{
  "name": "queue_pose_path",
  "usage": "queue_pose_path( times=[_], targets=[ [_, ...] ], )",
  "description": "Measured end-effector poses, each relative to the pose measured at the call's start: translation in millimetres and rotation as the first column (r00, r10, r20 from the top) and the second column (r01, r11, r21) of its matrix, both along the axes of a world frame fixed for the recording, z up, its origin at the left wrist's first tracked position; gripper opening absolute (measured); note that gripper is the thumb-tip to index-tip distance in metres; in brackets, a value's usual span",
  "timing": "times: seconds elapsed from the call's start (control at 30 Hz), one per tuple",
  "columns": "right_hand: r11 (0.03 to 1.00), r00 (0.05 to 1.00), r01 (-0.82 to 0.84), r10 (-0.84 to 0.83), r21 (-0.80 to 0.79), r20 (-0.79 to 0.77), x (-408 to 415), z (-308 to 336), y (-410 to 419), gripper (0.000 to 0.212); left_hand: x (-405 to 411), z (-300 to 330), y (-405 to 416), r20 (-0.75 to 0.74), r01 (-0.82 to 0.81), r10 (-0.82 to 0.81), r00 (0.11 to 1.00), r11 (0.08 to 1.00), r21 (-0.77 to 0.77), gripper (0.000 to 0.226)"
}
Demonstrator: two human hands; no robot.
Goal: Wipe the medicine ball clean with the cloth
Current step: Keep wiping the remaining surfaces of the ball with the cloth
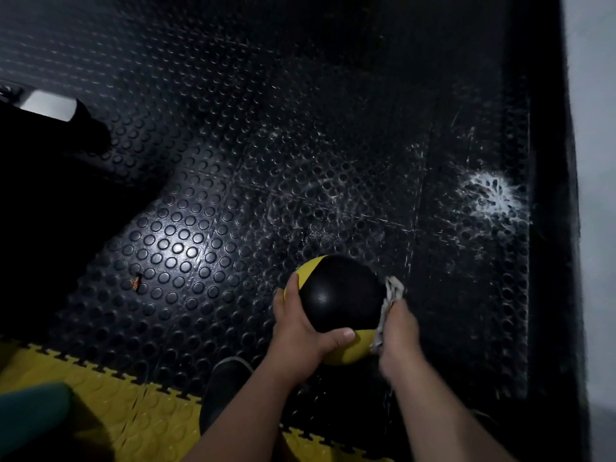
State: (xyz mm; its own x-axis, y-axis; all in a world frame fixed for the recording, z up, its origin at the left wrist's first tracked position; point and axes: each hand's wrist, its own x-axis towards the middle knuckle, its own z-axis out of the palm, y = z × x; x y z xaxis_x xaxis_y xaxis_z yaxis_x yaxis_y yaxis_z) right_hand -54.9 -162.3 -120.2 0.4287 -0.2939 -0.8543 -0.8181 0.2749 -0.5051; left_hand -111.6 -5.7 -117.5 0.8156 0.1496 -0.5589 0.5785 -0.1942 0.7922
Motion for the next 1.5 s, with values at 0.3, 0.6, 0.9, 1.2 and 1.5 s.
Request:
queue_pose_path(
  times=[0.3, 0.6, 0.9, 1.2, 1.5],
  targets=[
    [0.799, 0.852, -0.375, 0.497, -0.471, 0.166, -8, 6, 23, 0.05, 5, -1, 2, 0.003, -0.081, 0.081, 0.997, 0.995, -0.066, 0.128],
    [0.99, 0.986, 0.14, -0.137, -0.025, 0.095, -20, 11, 41, 0.037, 16, -6, 17, -0.073, -0.218, 0.206, 0.976, 0.942, -0.257, 0.118],
    [0.991, 0.998, -0.068, 0.068, -0.117, -0.006, 16, 9, 31, 0.038, 18, -1, 26, -0.175, -0.307, 0.258, 0.95, 0.866, -0.394, 0.099],
    [0.951, 0.952, -0.303, 0.298, -0.063, -0.074, 41, 25, 20, 0.042, 12, 0, 31, -0.286, -0.353, 0.239, 0.928, 0.809, -0.471, 0.106],
    [0.94, 0.917, -0.211, 0.285, -0.267, 0.28, 19, 22, 7, 0.032, 16, 5, 51, -0.257, -0.162, 0.013, 0.966, 0.806, -0.569, 0.102]
  ],
)
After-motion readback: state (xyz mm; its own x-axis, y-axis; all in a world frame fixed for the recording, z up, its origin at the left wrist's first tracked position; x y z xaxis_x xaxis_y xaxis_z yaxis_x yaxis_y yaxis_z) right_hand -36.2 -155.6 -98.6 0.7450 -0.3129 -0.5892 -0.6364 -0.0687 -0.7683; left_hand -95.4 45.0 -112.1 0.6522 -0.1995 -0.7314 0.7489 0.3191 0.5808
